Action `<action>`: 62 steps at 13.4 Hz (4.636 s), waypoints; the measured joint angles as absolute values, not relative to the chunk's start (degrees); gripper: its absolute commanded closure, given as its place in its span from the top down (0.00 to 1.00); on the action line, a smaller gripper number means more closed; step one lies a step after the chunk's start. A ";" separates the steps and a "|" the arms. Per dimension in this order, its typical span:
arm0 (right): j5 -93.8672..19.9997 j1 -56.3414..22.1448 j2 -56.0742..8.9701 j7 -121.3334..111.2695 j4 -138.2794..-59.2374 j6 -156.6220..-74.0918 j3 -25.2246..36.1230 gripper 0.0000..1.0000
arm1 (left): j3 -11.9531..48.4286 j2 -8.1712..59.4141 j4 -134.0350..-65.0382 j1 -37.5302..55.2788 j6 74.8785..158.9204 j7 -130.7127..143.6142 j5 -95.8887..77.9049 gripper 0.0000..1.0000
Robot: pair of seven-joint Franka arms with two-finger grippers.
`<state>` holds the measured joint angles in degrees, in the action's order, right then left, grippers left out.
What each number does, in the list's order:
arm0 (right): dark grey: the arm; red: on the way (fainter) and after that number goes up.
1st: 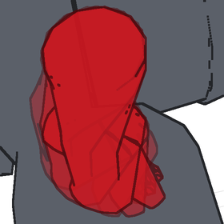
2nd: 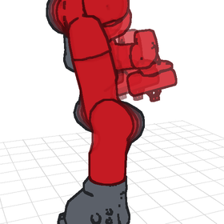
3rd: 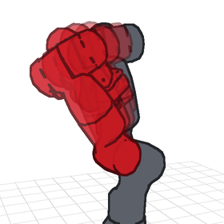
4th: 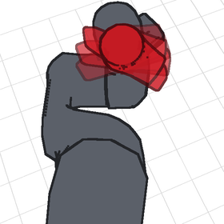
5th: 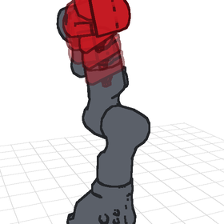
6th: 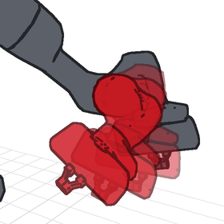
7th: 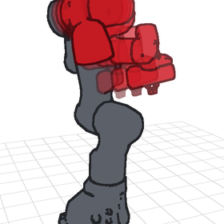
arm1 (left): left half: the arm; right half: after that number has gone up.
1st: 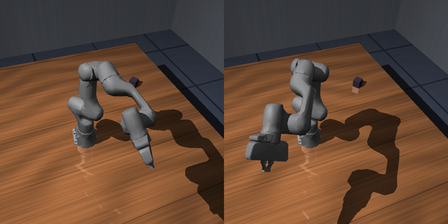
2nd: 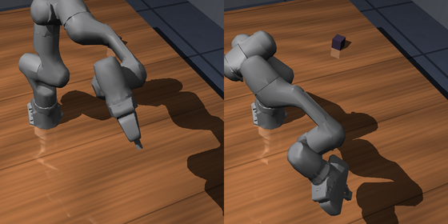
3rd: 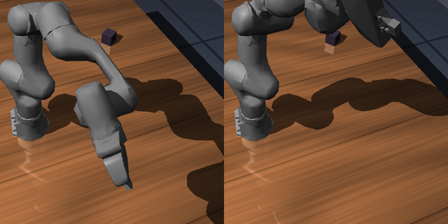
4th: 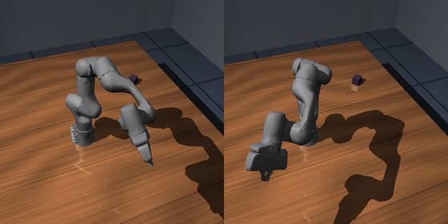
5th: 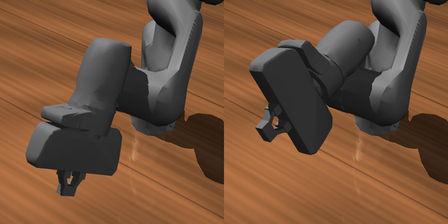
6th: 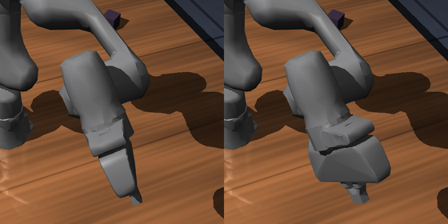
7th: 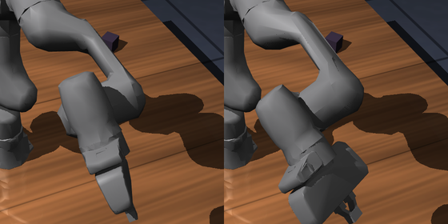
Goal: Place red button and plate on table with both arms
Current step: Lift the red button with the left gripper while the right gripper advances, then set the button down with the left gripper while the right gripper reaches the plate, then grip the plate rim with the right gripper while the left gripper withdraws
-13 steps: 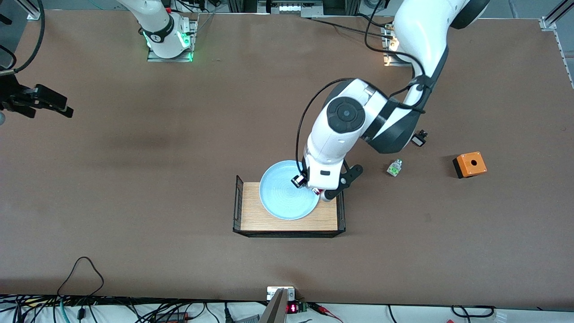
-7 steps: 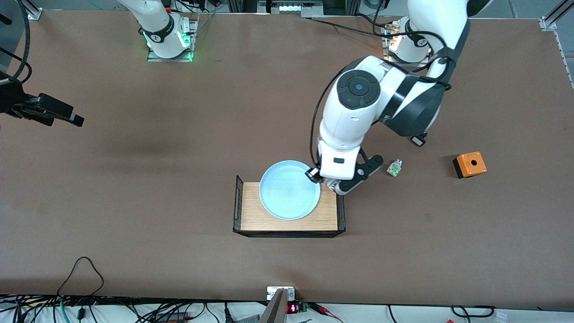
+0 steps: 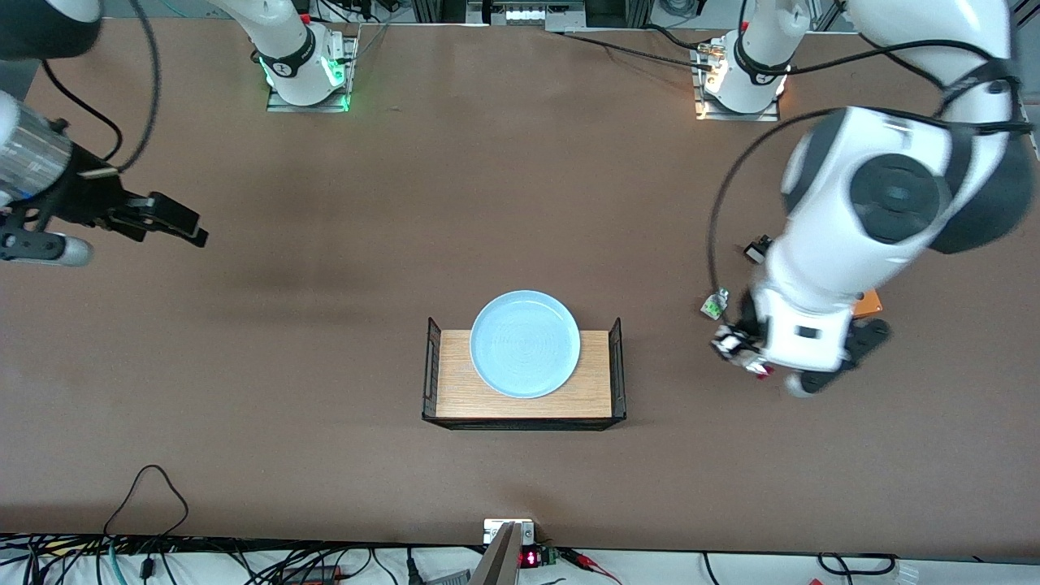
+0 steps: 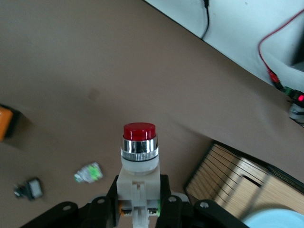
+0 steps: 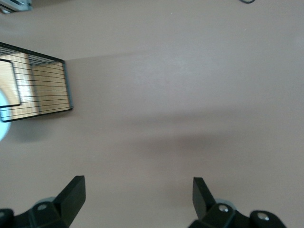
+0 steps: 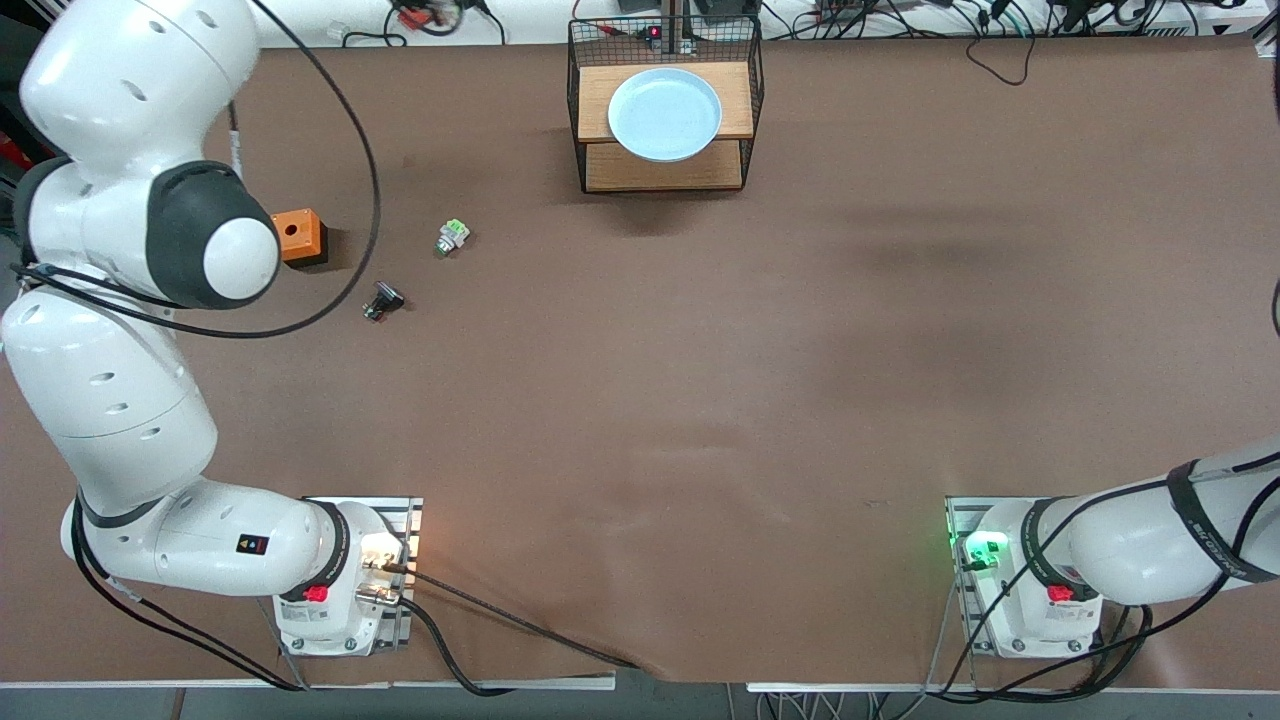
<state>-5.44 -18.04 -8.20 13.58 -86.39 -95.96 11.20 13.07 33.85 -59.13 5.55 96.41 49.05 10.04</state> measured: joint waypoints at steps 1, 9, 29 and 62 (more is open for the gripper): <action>-4.28 -19.61 -8.89 15.21 -86.39 -96.34 11.18 1.00 | 13.03 33.64 -59.22 2.77 96.22 44.04 10.04 0.00; 1.85 -29.24 -15.15 31.47 -86.36 -102.49 11.04 1.00 | 13.33 29.66 -73.00 -12.42 97.93 9.20 9.97 0.00; -0.43 -39.55 -22.23 33.45 -76.55 -111.41 8.51 1.00 | 13.54 26.69 -119.67 -20.92 142.93 0.83 9.89 0.01; -0.69 -41.65 -40.89 33.19 -75.21 -129.83 6.76 0.59 | 9.21 10.44 -86.02 -1.22 96.45 -1.37 4.37 1.00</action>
<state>-0.69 -41.65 -40.89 33.19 -75.21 -129.83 6.76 9.21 10.44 -86.02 -1.22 96.45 -1.37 4.37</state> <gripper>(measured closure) 0.278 0.000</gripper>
